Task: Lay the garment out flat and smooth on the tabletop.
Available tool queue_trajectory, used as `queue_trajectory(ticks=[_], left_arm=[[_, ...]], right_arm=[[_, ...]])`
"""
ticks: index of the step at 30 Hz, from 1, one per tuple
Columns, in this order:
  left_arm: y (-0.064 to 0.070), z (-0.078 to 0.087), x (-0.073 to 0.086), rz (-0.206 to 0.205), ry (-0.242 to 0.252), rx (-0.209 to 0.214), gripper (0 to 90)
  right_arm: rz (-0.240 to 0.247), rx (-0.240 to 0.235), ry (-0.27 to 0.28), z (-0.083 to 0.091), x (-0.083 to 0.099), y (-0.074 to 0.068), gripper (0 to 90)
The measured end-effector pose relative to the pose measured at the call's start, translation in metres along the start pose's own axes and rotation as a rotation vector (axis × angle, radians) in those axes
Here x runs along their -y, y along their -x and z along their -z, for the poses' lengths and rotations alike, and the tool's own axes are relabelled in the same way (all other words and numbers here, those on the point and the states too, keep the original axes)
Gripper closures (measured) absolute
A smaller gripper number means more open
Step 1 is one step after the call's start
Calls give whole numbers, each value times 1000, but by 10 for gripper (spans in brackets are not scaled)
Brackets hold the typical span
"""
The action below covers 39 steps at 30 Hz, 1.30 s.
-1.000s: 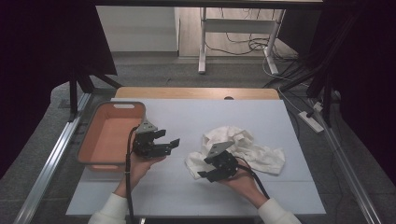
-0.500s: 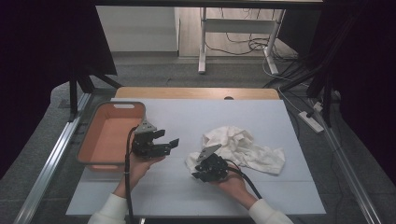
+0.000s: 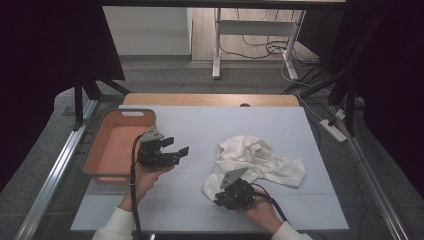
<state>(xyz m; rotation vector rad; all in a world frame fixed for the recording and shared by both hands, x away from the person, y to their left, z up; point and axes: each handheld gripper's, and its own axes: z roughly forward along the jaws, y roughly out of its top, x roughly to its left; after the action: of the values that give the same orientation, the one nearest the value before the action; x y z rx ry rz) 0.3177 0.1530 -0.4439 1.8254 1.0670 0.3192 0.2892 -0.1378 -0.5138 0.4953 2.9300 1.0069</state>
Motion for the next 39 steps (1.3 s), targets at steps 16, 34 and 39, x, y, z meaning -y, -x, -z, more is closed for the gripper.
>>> queue_trajectory(ticks=[16,34,39], left_arm=[[5,-5,0,-9,-12,2,282],[5,-3,0,-13,-10,-3,280],[4,-1,1,-11,-9,-10,280]], right_arm=[[-26,-6,29,51,47,-29,679],[-86,57,48,9,-10,3,371],[-89,98,3,2,-5,-1,378]])
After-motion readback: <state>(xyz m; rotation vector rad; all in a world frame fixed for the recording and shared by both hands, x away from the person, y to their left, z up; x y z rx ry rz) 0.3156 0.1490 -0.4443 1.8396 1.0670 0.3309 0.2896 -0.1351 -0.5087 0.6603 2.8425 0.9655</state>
